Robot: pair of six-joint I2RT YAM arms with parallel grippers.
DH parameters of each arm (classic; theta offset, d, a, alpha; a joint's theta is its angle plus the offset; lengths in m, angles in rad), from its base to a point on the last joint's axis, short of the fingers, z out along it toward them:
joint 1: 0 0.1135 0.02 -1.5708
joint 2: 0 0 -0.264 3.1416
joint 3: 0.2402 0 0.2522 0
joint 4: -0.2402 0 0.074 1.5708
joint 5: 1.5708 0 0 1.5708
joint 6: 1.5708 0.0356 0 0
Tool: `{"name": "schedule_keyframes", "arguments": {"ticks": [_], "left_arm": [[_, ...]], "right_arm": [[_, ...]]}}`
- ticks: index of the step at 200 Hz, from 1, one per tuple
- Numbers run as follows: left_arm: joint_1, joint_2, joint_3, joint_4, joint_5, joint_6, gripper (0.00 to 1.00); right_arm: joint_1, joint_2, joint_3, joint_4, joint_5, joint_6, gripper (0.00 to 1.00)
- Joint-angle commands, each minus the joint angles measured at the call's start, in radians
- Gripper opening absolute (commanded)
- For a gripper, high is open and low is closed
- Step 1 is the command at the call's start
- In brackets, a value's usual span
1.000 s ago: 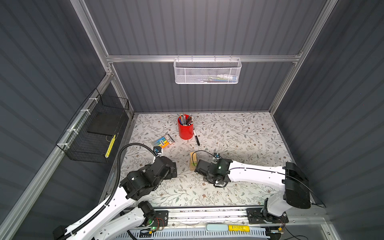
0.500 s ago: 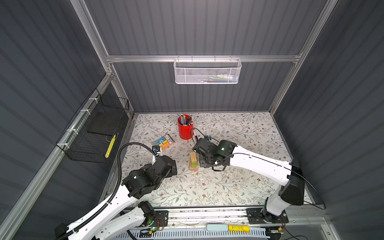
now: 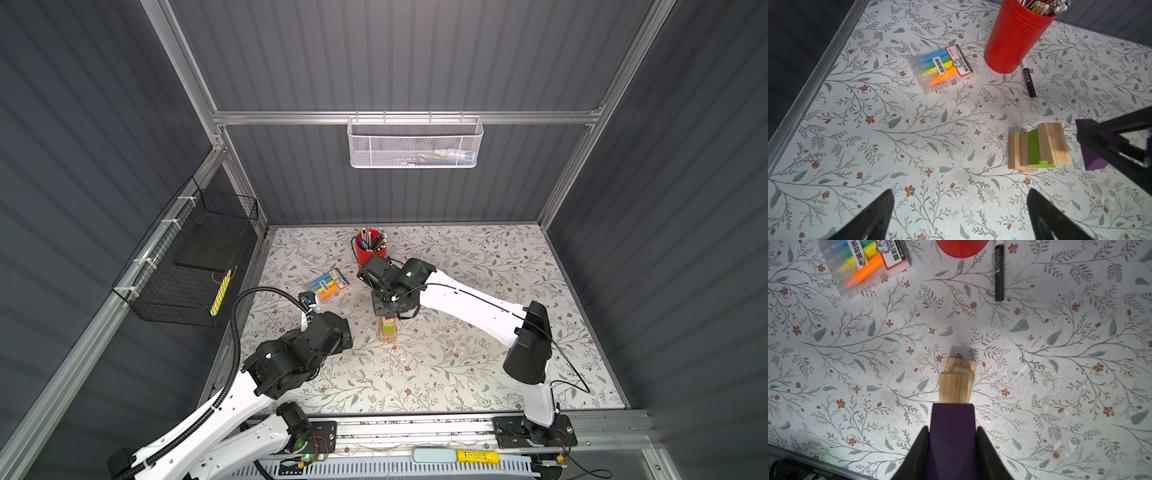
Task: Build the wood block tower
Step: 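Lift the purple block and carry it over the stack with the right gripper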
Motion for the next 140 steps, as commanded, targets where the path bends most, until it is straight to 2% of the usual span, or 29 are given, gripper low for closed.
{"name": "schedule_keyframes", "arguments": {"ticks": [1,140], "left_arm": [[-0.003,-0.012,0.003,-0.037,-0.026,-0.014,1.0],[-0.003,-0.005,-0.008,-0.027,-0.023,-0.014,1.0]], "right_arm": [[-0.003,0.028,0.035,-0.06,0.0,-0.013,0.31],[-0.015,0.099,0.091,-0.06,0.001,-0.018,0.31]]}}
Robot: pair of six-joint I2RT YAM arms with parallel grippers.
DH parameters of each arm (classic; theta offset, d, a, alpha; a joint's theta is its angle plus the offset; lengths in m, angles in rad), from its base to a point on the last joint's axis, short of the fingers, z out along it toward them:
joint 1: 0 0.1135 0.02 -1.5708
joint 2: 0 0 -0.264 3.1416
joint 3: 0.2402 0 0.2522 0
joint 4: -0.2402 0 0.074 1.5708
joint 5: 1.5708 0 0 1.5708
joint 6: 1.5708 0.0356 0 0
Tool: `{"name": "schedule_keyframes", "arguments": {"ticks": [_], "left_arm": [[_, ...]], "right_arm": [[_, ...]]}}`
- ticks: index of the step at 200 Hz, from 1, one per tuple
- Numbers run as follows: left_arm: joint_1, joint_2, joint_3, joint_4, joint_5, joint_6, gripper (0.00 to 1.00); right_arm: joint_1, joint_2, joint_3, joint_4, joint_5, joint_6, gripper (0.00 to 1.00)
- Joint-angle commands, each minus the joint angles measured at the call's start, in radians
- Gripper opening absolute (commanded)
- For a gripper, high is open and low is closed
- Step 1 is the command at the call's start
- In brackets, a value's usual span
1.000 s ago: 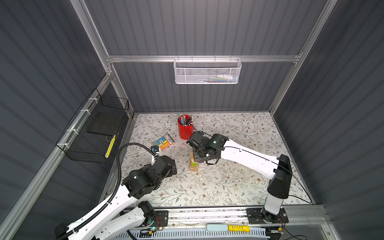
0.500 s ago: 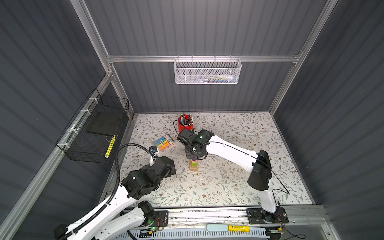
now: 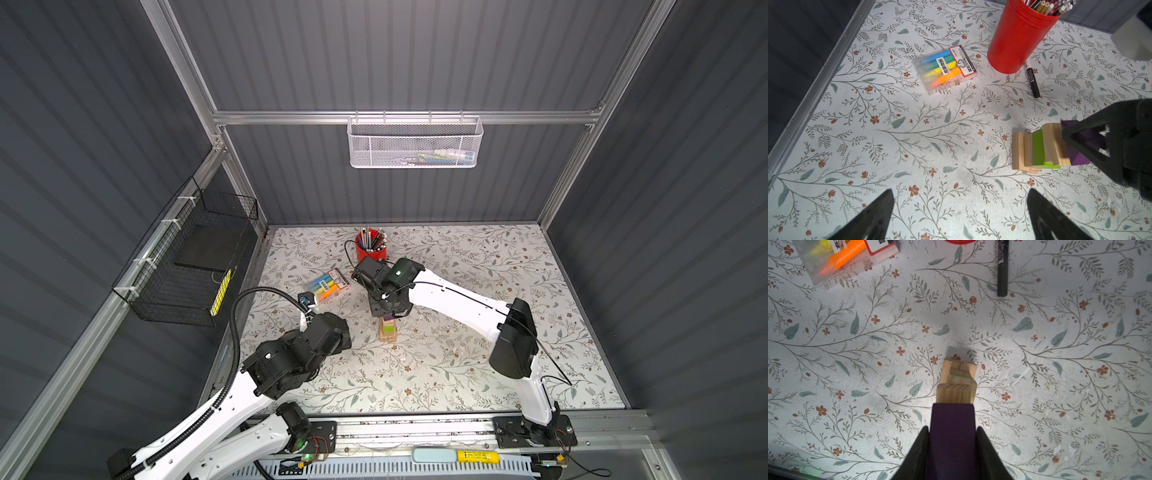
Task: Build the wood block tower
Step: 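Lift the purple block and carry it over the stack with the right gripper, then lower the purple block slowly onto the stack top with the right gripper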
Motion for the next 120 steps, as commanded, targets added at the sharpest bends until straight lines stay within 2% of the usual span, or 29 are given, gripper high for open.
{"name": "schedule_keyframes", "arguments": {"ticks": [1,120], "left_arm": [[-0.003,-0.003,-0.007,-0.014,-0.013,-0.014,1.0],[-0.003,0.004,-0.012,-0.01,-0.01,-0.009,1.0]], "right_arm": [[-0.006,0.017,0.028,-0.02,0.003,-0.004,0.31],[-0.008,0.04,0.035,-0.016,-0.005,-0.005,0.32]]}}
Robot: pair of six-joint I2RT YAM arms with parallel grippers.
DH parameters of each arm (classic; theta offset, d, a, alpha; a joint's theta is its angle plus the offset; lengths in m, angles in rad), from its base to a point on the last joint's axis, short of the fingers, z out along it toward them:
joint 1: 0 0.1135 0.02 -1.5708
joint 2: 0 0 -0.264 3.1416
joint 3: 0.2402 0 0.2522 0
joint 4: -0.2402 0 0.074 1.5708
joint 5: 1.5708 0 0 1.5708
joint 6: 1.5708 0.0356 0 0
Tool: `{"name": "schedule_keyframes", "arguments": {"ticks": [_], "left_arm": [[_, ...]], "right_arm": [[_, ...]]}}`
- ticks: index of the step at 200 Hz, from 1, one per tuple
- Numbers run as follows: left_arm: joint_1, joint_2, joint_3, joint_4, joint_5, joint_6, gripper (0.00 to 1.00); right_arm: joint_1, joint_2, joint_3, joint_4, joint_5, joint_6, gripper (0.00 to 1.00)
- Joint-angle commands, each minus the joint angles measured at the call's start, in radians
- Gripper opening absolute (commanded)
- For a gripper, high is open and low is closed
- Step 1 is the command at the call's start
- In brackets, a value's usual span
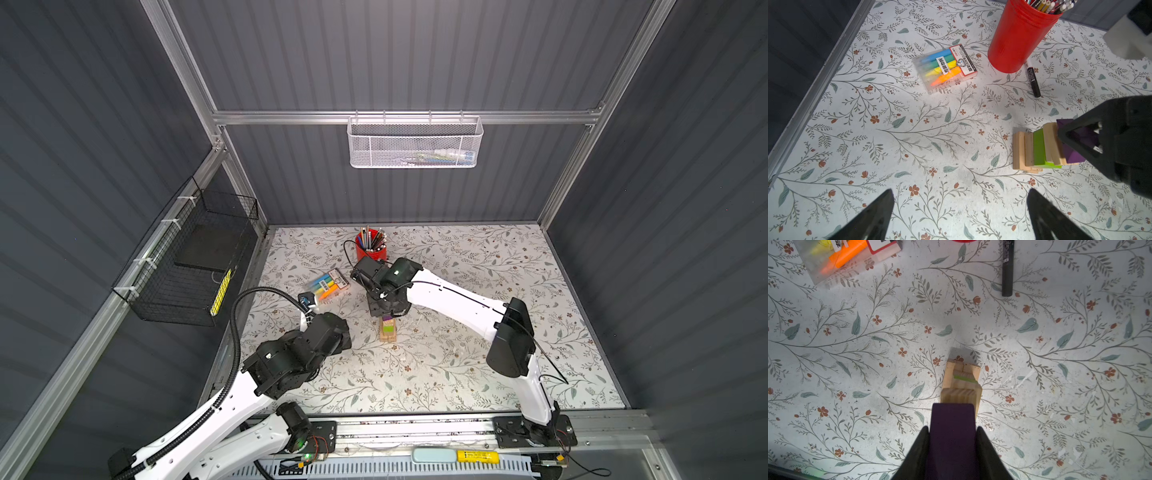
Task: Build the wood block tower
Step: 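Lower the purple block slowly onto the stack top with the right gripper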
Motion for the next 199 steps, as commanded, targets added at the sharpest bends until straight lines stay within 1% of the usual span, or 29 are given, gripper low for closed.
{"name": "schedule_keyframes", "arguments": {"ticks": [1,56,104,130,154,199], "left_arm": [[-0.003,0.003,-0.009,-0.009,-0.01,-0.009,1.0],[-0.003,0.005,-0.008,-0.01,-0.012,-0.008,1.0],[-0.003,0.005,-0.009,-0.013,-0.015,-0.006,1.0],[-0.004,0.005,-0.007,-0.013,-0.017,-0.006,1.0],[-0.003,0.003,-0.007,-0.018,-0.02,-0.008,1.0],[-0.003,-0.008,-0.01,-0.029,-0.031,-0.021,1.0]], "right_arm": [[-0.005,0.015,0.017,-0.019,0.01,-0.002,0.32],[-0.005,0.021,0.01,-0.019,0.005,-0.002,0.34],[-0.005,0.016,0.01,-0.021,-0.006,-0.006,0.43],[-0.005,0.015,0.01,-0.028,-0.001,-0.002,0.52],[-0.004,0.029,0.012,-0.032,-0.02,-0.004,0.57],[-0.005,0.054,0.023,-0.047,-0.017,-0.007,0.57]]}}
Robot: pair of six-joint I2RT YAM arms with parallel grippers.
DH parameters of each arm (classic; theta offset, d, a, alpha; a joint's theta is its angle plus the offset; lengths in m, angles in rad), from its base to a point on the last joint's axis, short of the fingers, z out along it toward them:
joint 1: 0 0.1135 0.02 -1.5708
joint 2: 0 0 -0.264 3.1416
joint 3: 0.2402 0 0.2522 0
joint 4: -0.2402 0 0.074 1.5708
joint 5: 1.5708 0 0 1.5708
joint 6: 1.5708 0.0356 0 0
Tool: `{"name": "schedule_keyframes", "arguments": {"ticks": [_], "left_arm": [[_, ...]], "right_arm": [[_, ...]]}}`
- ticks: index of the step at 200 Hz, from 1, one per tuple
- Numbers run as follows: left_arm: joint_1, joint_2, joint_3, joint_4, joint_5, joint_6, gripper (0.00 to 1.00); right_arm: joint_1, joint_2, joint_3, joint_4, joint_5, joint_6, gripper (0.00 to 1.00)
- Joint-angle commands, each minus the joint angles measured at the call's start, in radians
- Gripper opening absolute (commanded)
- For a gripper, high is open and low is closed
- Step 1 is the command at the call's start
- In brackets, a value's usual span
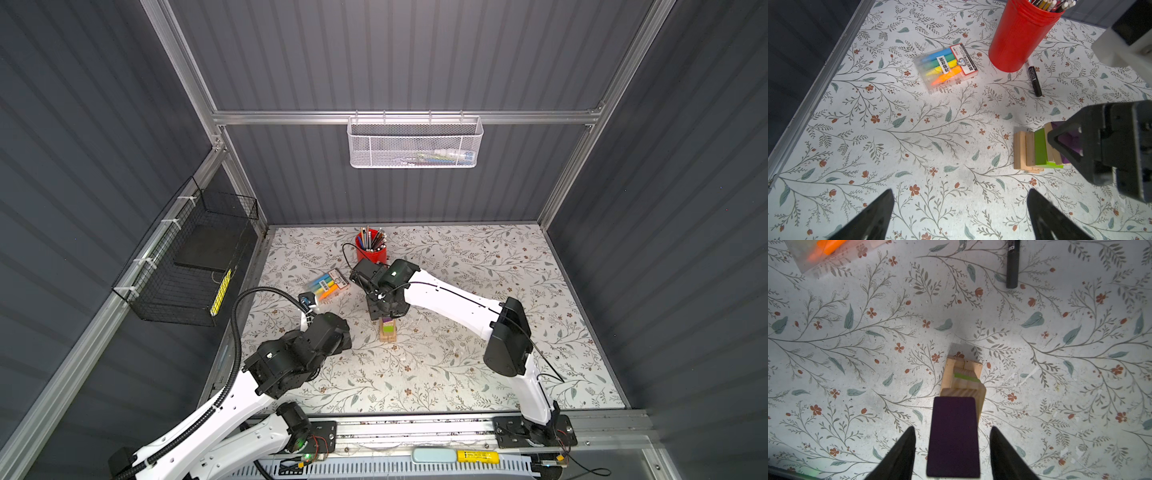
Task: Build the wood block tower
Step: 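Lower the purple block slowly onto the stack top with the right gripper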
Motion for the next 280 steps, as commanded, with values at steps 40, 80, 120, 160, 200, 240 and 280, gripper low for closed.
{"name": "schedule_keyframes", "arguments": {"ticks": [40,80,120,160,200,240,280], "left_arm": [[-0.003,-0.023,-0.015,-0.034,-0.033,-0.025,1.0],[-0.003,-0.023,-0.015,-0.032,-0.033,-0.025,1.0],[-0.003,-0.021,-0.013,-0.029,-0.032,-0.02,1.0],[-0.003,-0.017,-0.013,-0.026,-0.029,-0.018,1.0],[-0.003,-0.019,-0.015,-0.022,-0.028,-0.018,1.0],[-0.003,-0.016,-0.015,-0.02,-0.025,-0.015,1.0],[-0.003,-0.021,-0.017,-0.019,-0.027,-0.013,1.0]], "right_arm": [[-0.007,0.044,0.032,-0.051,0.017,-0.004,0.52],[-0.007,0.05,0.043,-0.055,0.033,0.007,0.45],[-0.01,0.059,0.048,-0.059,0.033,0.013,0.4],[-0.01,0.064,0.052,-0.054,0.03,0.019,0.36],[-0.01,0.064,0.06,-0.056,0.031,0.052,0.33],[-0.01,0.062,0.066,-0.06,0.047,0.101,0.3],[-0.009,0.06,0.068,-0.054,0.047,0.117,0.28]]}}
